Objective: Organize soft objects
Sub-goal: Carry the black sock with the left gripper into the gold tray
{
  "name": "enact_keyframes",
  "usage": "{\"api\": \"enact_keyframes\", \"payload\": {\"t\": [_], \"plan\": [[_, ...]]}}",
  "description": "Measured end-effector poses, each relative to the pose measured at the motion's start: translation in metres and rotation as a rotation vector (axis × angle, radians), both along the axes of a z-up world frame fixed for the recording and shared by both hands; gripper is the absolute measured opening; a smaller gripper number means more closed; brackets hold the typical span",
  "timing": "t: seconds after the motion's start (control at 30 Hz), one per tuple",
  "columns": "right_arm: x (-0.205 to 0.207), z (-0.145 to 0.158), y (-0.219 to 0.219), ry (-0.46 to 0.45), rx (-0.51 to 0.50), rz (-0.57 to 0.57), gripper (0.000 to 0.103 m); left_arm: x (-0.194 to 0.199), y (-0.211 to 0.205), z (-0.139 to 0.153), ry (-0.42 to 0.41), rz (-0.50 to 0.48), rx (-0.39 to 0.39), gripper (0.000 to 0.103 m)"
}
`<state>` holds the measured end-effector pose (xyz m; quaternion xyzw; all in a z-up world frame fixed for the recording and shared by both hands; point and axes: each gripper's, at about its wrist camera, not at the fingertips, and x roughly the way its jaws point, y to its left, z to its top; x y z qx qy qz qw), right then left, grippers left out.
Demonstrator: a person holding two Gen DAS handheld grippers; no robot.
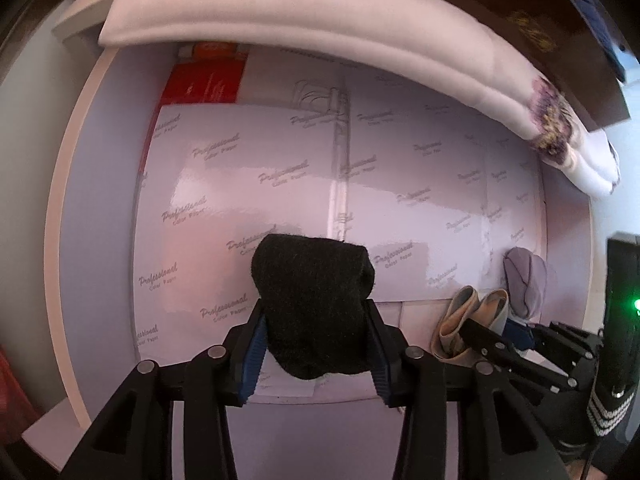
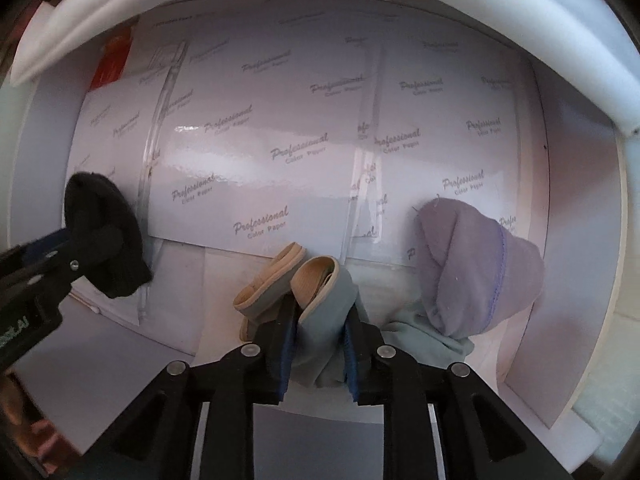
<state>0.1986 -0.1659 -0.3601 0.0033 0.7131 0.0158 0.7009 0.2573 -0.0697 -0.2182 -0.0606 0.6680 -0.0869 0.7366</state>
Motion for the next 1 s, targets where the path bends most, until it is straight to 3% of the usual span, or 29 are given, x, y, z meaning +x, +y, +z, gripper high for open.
{"api": "enact_keyframes", "payload": {"t": [0.33,0.83,1.0], "plan": [[-0.007,0.009,0.010,-0.013,-0.027,0.048,0.024,-0.006,-0.009,0.042,-0.120,-0.029,-0.001,0.041],[-0.023,0.013,0.033,-0.032,-0.035,0.071,0.025,-0.026,-0.007,0.138,-0.433,-0.066,0.010,0.041],[-0.029,0.014,0.040,-0.037,-0.040,0.087,0.026,-0.027,-0.005,0.160,-0.499,-0.055,0.002,0.041]]}}
